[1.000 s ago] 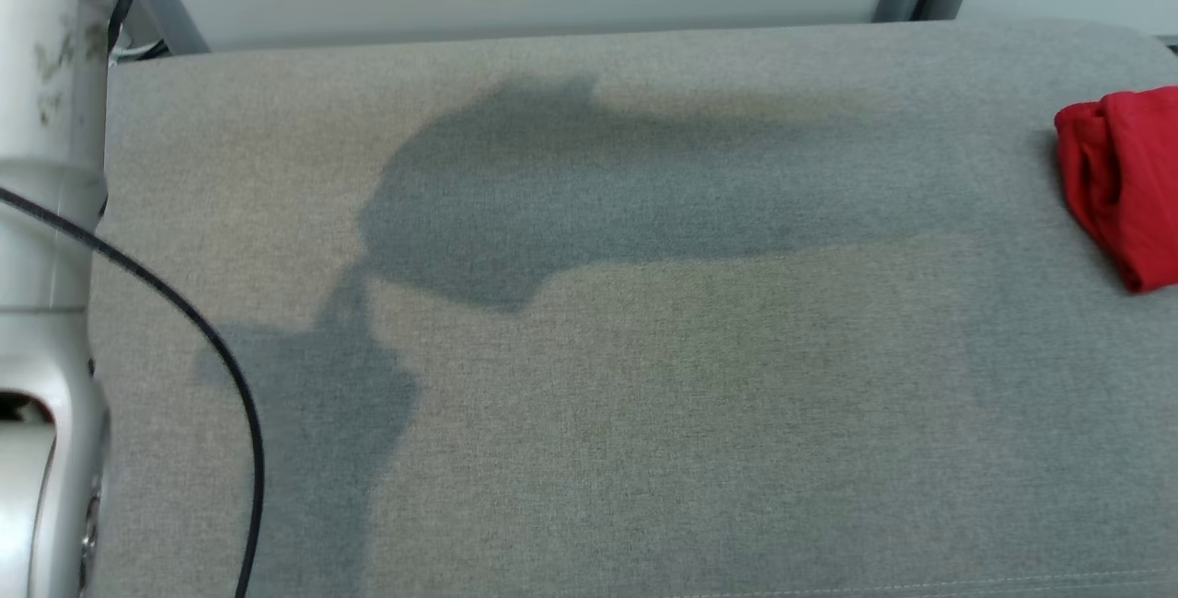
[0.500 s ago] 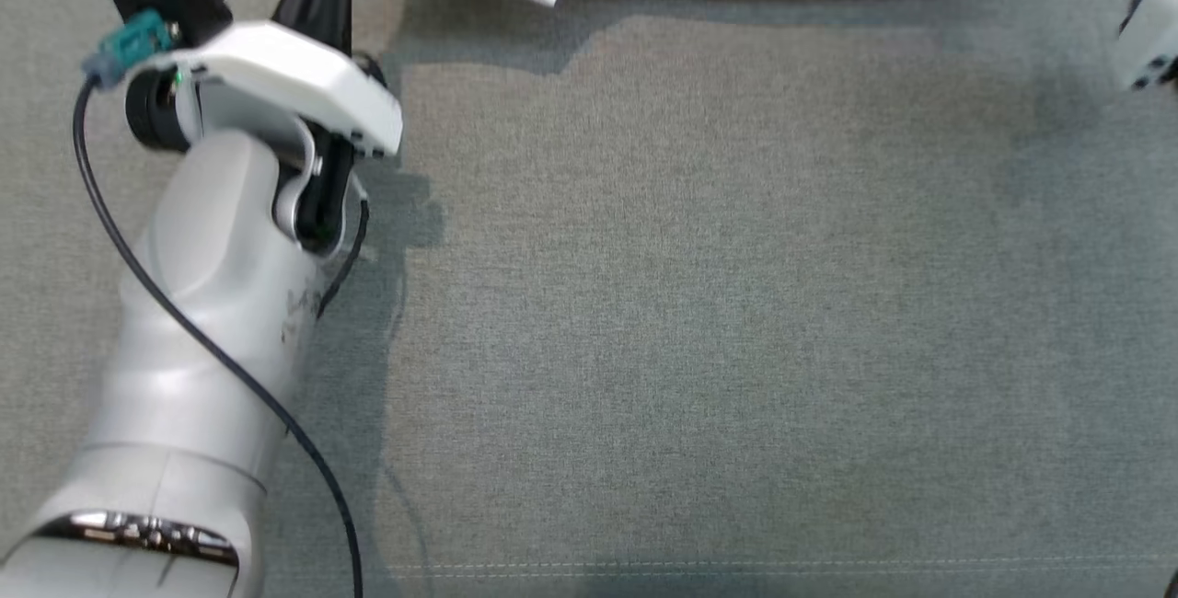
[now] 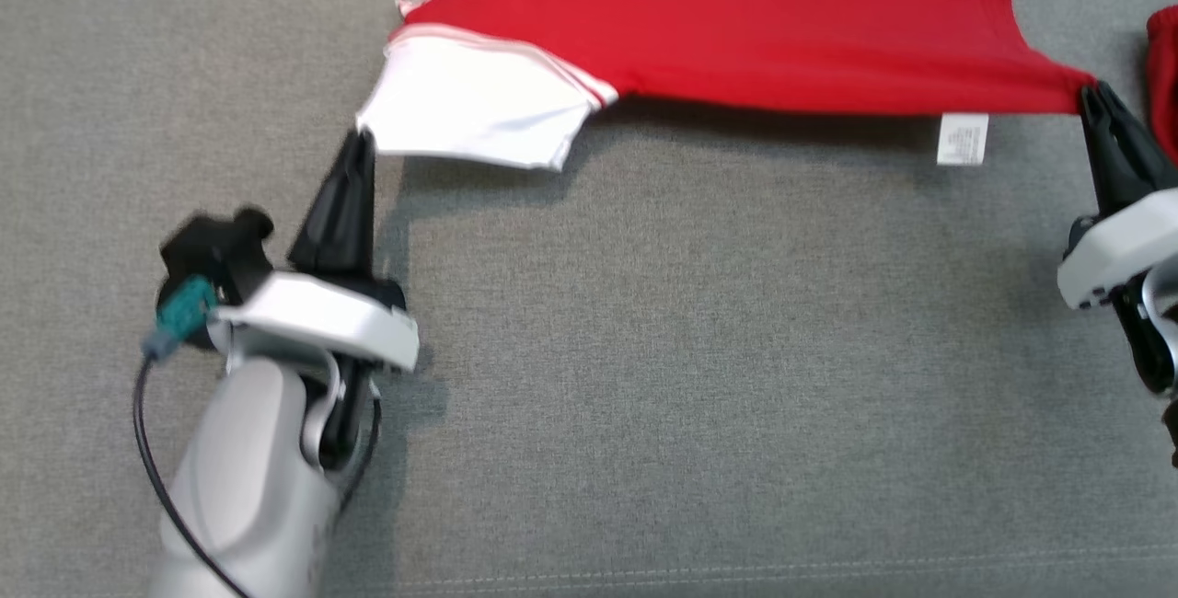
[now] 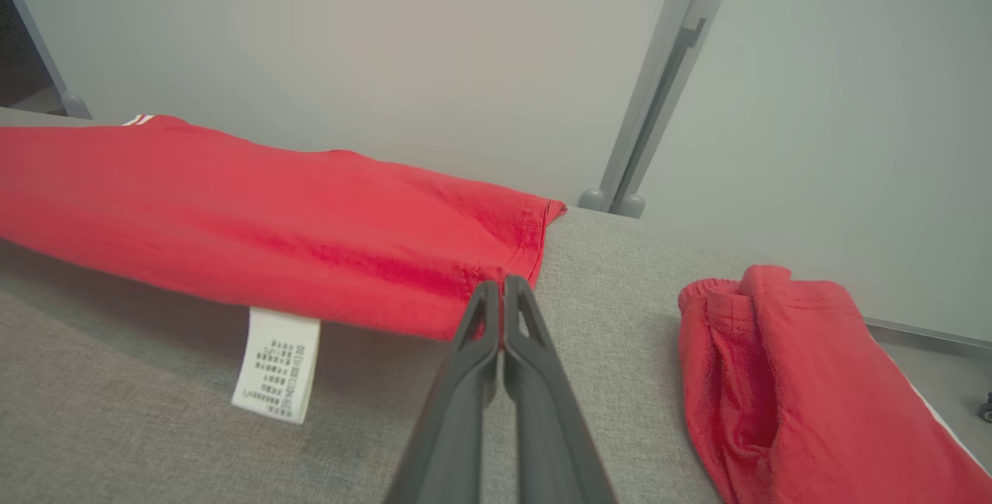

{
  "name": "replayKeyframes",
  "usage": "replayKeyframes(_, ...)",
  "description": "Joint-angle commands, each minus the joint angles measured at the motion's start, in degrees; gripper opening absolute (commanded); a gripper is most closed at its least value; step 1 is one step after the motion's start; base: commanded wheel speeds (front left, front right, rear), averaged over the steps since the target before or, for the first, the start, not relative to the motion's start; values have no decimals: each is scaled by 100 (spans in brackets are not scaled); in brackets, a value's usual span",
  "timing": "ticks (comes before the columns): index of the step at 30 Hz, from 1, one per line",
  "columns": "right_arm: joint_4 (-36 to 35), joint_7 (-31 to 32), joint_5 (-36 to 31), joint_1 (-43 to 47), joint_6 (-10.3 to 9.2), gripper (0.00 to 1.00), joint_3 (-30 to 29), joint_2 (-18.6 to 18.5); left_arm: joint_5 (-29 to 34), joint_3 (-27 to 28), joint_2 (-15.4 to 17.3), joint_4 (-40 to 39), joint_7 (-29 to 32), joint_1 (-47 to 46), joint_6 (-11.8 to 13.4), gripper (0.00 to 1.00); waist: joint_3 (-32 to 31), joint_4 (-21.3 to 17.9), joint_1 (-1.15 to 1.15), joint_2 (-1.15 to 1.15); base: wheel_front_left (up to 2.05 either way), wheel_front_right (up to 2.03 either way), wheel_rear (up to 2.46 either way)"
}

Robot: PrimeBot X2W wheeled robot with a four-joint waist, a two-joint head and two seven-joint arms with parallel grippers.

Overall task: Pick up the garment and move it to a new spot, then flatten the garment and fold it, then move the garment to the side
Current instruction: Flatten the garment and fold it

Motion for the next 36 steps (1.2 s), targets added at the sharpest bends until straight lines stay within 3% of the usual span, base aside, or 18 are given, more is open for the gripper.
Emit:
replayKeyframes(1,-179,-67,-35,240,7,0,-44,-112,70,184,131,-321,-51,199,51,0,-167,25,0,0,0,0,0)
replayKeyframes(2,-204,-67,-89,538,7,0,-145,-187,224,148,104,-854,-51,809,128,0,-379,90,0,0,0,0,0)
replayKeyframes(3,483,-67,274,1426,7,0,296,-524,485,-525,31,-2317,565,2879,534,0,-1177,505,0,0,0,0,0)
replayKeyframes(7,464,-68,445,1695,7,0,345,-590,351,-682,-6,-2394,630,3290,609,0,-1271,580,0,0,0,0,0)
replayKeyframes(15,422,-68,557,2230,7,0,325,-616,153,-841,-9,-2088,825,3573,706,0,-1324,653,0,0,0,0,0)
replayKeyframes(23,578,-68,448,2373,7,0,328,-616,202,-910,102,-1290,927,3442,690,0,-1383,543,0,0,0,0,0)
replayKeyframes(36,994,-68,459,2433,7,0,382,-410,122,-959,85,48,586,2982,580,0,-1434,432,0,0,0,0,0)
